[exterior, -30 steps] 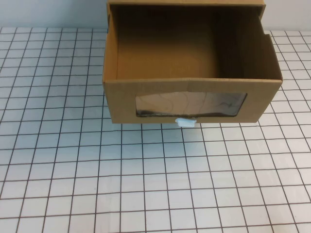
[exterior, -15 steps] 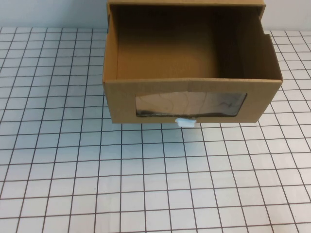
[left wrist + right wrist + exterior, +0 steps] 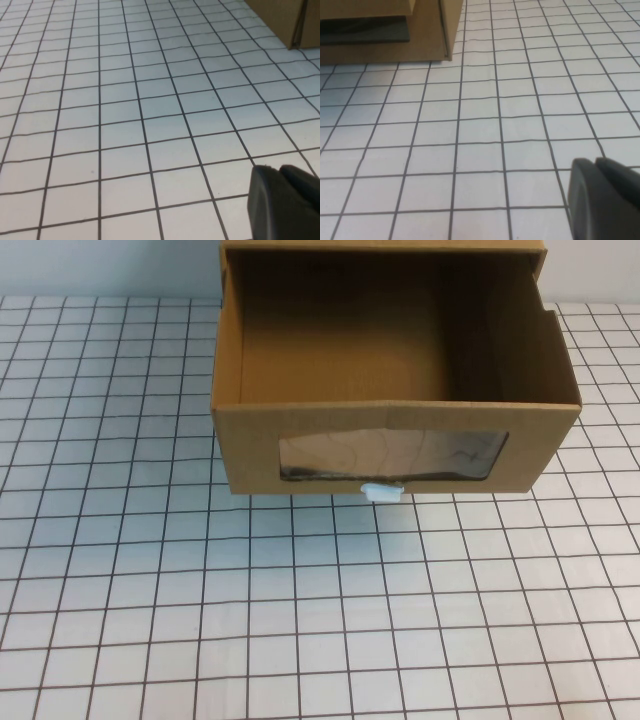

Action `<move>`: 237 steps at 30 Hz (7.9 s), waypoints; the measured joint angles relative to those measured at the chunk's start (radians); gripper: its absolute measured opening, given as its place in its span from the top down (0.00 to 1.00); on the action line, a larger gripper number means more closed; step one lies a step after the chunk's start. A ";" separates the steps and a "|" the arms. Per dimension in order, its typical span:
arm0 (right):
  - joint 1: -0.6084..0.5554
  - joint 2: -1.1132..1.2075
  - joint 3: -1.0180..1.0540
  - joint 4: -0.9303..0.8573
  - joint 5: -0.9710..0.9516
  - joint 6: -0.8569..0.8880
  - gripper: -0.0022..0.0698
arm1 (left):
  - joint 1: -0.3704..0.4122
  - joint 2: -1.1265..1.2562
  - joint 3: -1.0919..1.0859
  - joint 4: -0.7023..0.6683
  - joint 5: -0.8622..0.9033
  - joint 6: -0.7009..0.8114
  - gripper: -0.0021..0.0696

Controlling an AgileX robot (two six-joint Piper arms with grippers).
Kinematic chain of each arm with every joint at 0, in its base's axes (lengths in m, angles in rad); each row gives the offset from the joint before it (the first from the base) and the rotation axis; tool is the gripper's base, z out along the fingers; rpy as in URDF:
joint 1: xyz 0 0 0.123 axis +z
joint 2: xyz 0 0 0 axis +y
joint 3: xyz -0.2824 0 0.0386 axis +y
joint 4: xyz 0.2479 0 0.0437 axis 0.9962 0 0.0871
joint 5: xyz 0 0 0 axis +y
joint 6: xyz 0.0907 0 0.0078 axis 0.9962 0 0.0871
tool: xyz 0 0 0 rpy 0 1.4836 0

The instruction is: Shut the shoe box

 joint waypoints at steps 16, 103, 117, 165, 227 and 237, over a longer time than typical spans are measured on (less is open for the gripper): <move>0.000 0.000 0.000 0.004 -0.571 0.000 0.99 | 0.000 0.000 0.000 -0.038 -0.429 -0.008 0.98; 0.439 1.206 -1.076 0.552 0.435 -0.853 0.99 | -0.159 2.091 -2.355 -0.713 0.705 0.425 0.98; 0.413 1.465 -1.187 0.457 0.238 -0.853 0.99 | -0.198 2.198 -2.472 -0.652 0.721 0.343 0.98; 0.287 1.879 -1.798 0.756 0.455 -0.910 0.99 | -0.200 1.845 -2.472 -0.526 0.857 0.334 0.98; 0.287 0.207 -0.542 0.095 0.134 -0.031 0.99 | -0.200 0.170 -0.556 -0.210 0.141 -0.080 0.98; 0.287 0.087 -0.318 -0.139 0.132 0.178 0.99 | -0.200 0.185 -0.355 -0.208 -0.090 -0.093 0.98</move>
